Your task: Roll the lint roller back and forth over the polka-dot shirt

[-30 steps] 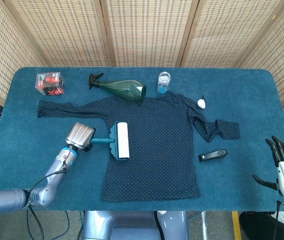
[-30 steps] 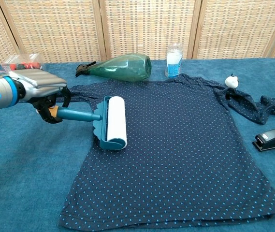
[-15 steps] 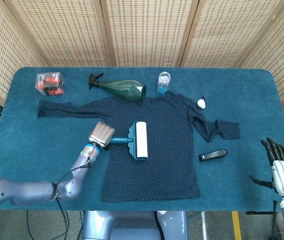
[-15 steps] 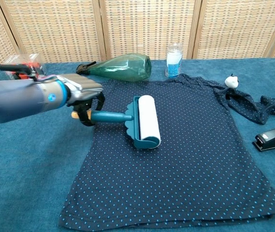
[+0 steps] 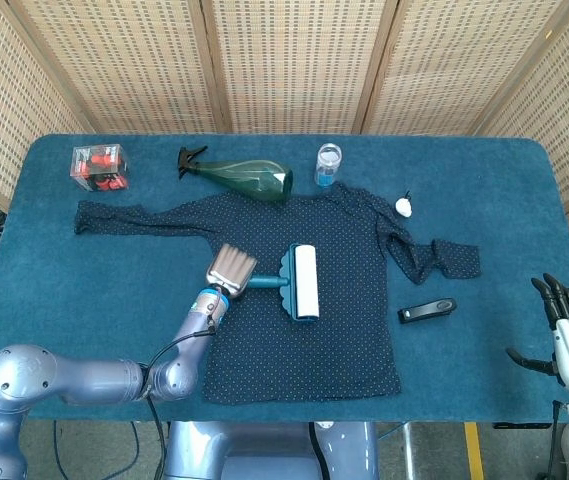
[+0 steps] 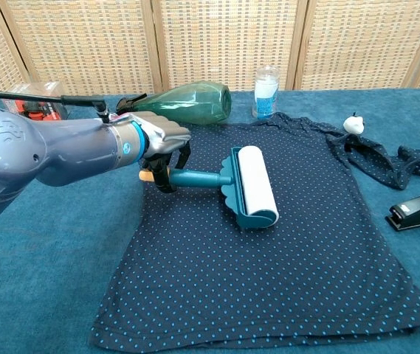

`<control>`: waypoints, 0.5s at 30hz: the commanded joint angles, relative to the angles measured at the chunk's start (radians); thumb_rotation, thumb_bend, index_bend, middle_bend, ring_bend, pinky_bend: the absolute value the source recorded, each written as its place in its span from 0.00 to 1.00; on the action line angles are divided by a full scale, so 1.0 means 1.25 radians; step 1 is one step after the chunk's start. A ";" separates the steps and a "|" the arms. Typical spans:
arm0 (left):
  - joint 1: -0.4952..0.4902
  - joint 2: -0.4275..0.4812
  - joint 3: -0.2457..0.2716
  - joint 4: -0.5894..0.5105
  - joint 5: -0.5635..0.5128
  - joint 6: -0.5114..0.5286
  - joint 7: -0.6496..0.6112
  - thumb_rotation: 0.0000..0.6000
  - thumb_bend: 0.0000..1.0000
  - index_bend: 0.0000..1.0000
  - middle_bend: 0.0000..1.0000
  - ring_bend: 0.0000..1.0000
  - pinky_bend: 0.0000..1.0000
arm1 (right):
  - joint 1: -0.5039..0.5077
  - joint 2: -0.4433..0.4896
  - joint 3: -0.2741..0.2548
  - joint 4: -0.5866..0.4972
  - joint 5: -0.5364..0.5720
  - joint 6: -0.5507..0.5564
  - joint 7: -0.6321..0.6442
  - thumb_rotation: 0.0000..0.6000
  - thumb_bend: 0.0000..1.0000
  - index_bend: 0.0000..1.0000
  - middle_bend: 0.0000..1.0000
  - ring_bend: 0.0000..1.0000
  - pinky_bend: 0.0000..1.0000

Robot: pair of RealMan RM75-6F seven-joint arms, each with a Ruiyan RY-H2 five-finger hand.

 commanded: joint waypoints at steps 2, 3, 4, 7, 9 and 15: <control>0.009 0.021 0.018 -0.019 -0.001 0.012 0.002 1.00 0.60 0.88 0.85 0.65 0.63 | 0.000 0.001 -0.003 -0.005 -0.008 0.004 -0.003 1.00 0.13 0.00 0.00 0.00 0.00; 0.015 0.031 0.025 -0.027 0.000 0.015 -0.001 1.00 0.60 0.88 0.85 0.65 0.63 | 0.000 0.001 -0.004 -0.007 -0.010 0.005 -0.005 1.00 0.13 0.00 0.00 0.00 0.00; 0.022 0.040 0.032 -0.031 0.001 0.016 -0.005 1.00 0.60 0.88 0.85 0.65 0.63 | 0.000 0.001 -0.005 -0.008 -0.012 0.005 -0.007 1.00 0.13 0.00 0.00 0.00 0.00; 0.043 0.066 0.047 -0.042 0.013 0.017 -0.027 1.00 0.61 0.88 0.85 0.65 0.63 | 0.000 0.000 -0.007 -0.011 -0.015 0.005 -0.014 1.00 0.13 0.00 0.00 0.00 0.00; 0.065 0.094 0.068 -0.046 0.030 0.006 -0.051 1.00 0.60 0.88 0.85 0.65 0.63 | 0.000 -0.002 -0.009 -0.015 -0.017 0.004 -0.020 1.00 0.13 0.00 0.00 0.00 0.00; 0.115 0.148 0.108 -0.034 0.078 -0.017 -0.112 1.00 0.60 0.88 0.85 0.65 0.62 | 0.002 -0.007 -0.015 -0.022 -0.025 0.003 -0.036 1.00 0.13 0.00 0.00 0.00 0.00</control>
